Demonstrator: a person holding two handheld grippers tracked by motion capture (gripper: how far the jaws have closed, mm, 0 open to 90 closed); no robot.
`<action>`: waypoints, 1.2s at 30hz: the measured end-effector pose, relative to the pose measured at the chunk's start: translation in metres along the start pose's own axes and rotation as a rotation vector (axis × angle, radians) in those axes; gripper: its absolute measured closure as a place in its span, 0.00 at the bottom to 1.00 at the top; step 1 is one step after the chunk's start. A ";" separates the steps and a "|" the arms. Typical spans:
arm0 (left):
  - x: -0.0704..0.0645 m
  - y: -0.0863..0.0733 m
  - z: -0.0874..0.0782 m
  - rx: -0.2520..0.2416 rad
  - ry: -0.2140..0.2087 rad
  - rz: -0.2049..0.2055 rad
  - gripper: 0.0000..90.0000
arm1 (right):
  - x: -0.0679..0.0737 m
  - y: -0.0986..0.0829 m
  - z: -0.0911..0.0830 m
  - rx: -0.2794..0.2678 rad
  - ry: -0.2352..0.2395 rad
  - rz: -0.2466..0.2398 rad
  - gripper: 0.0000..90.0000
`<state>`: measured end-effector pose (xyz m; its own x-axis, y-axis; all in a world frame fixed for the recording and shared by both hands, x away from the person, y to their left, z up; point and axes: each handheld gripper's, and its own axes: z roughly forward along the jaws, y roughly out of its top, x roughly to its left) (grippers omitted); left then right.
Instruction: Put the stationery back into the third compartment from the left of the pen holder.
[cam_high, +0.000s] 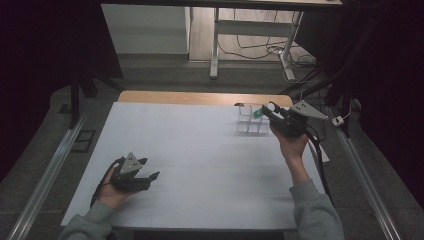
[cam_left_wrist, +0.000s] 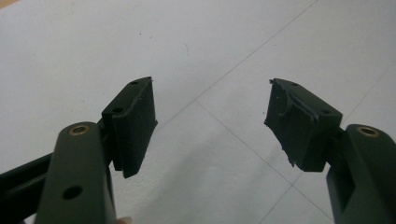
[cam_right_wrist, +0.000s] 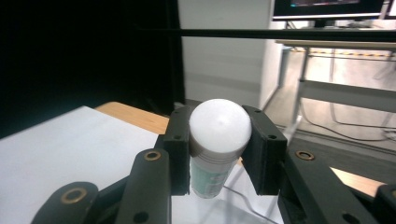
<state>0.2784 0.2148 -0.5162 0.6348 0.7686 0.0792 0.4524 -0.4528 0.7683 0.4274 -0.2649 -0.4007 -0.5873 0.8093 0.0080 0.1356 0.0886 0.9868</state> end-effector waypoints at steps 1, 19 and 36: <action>0.000 0.000 0.000 -0.001 0.001 -0.002 0.37 | -0.003 -0.001 0.001 0.001 -0.006 0.004 0.71; 0.001 -0.001 0.001 0.003 0.000 -0.001 0.37 | -0.038 -0.014 0.012 0.021 -0.101 0.051 0.71; 0.000 -0.001 0.001 0.012 0.005 0.013 0.37 | -0.055 -0.029 0.029 0.076 -0.157 0.056 0.71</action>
<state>0.2784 0.2155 -0.5177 0.6376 0.7648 0.0926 0.4516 -0.4685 0.7593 0.4787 -0.2948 -0.4343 -0.4463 0.8943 0.0311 0.2281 0.0801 0.9703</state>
